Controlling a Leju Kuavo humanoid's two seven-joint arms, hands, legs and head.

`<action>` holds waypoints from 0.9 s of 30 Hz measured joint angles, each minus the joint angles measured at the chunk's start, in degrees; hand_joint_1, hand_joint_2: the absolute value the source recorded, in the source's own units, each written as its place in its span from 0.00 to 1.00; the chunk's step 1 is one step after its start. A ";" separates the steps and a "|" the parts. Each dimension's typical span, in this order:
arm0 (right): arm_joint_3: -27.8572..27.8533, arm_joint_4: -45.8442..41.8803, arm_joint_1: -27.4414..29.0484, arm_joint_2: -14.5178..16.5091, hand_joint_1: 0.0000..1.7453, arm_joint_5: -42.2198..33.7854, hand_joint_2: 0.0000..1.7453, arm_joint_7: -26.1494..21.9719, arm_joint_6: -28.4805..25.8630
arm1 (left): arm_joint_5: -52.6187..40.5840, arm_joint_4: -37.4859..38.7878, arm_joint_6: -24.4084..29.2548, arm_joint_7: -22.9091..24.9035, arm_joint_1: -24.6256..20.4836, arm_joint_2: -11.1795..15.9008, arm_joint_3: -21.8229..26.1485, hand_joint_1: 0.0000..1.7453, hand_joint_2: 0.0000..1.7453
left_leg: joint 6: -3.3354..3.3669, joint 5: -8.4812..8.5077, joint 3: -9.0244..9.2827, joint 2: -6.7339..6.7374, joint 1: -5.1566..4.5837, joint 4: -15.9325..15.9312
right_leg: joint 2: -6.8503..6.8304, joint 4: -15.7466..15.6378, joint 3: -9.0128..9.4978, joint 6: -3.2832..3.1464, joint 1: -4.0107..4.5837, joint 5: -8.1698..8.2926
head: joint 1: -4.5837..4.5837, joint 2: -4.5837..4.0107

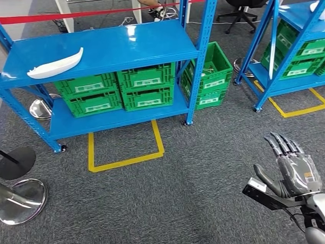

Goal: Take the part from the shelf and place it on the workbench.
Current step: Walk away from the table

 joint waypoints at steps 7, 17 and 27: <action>0.01 0.08 -0.09 0.00 0.00 -0.02 0.00 -0.04 0.02 | 0.00 -0.04 0.05 0.00 0.33 0.24 -0.04 0.00 0.00 | -2.36 -0.85 -2.64 -0.60 0.11 2.56 | -0.12 -5.15 2.63 -2.12 -0.34 1.39 | -0.45 0.00; -0.02 0.08 -0.05 -0.01 0.00 -0.02 0.00 -0.08 0.02 | -0.01 -0.06 0.12 0.00 -0.04 0.11 -0.08 0.00 0.00 | -2.38 -3.98 -5.40 6.25 -0.29 9.27 | -5.49 -5.14 2.99 -2.40 0.39 0.85 | -0.85 0.00; -0.01 0.30 -0.29 -0.01 0.00 -0.03 0.00 -0.08 0.02 | 0.15 -0.05 0.46 0.02 -0.01 0.08 -0.08 0.00 0.00 | 0.27 0.22 -0.74 2.54 -0.01 0.21 | -2.62 11.00 -4.54 -0.29 0.46 -6.64 | -0.16 0.00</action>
